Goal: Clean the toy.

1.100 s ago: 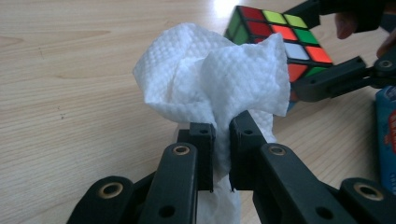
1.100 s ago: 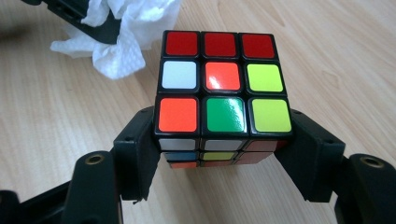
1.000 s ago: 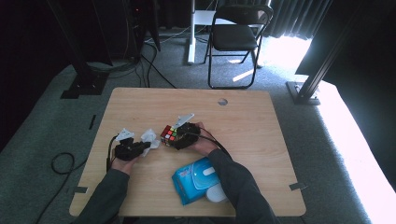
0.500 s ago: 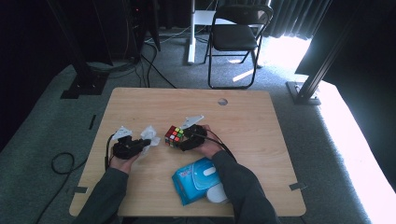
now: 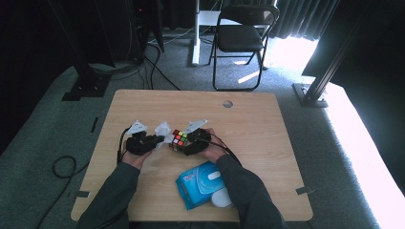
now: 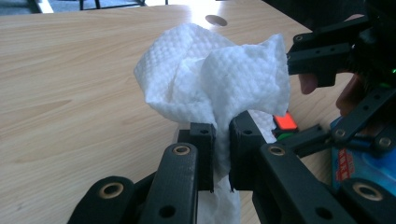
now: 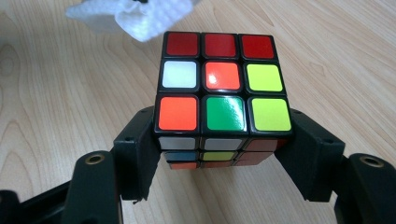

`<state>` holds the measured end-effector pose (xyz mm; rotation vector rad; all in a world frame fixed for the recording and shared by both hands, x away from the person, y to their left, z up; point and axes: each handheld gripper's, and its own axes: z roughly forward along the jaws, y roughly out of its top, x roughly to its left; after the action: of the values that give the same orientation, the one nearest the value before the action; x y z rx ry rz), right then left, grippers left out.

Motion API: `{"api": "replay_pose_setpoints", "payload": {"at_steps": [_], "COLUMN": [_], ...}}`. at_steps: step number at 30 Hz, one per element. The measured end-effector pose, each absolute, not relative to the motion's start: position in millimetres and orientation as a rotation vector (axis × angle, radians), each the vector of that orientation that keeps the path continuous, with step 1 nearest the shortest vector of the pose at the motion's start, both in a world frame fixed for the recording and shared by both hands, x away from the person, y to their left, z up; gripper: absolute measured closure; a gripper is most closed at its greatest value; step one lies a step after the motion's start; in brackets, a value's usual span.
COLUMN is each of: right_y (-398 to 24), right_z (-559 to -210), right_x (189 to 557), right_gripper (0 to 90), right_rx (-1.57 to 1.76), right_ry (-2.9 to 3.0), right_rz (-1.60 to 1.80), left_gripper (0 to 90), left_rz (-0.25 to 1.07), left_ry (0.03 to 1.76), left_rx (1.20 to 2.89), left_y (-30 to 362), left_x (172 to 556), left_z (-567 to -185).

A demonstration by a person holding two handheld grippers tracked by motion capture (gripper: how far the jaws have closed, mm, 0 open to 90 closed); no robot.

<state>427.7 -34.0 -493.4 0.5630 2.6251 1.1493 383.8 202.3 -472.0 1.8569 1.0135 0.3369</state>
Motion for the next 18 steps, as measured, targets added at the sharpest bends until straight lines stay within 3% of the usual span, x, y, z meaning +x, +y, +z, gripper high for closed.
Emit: {"api": "replay_pose_setpoints", "payload": {"at_steps": [18], "right_y": [-36], "right_z": [-494], "right_x": [429], "right_gripper": [34.3], "right_rx": [0.595], "right_ry": [2.604], "right_rz": [1.164], "left_gripper": [83.0], "left_rz": [0.335], "left_ry": [0.943], "left_rx": [1.938], "left_y": [170], "left_x": [392], "left_z": [-470]}}
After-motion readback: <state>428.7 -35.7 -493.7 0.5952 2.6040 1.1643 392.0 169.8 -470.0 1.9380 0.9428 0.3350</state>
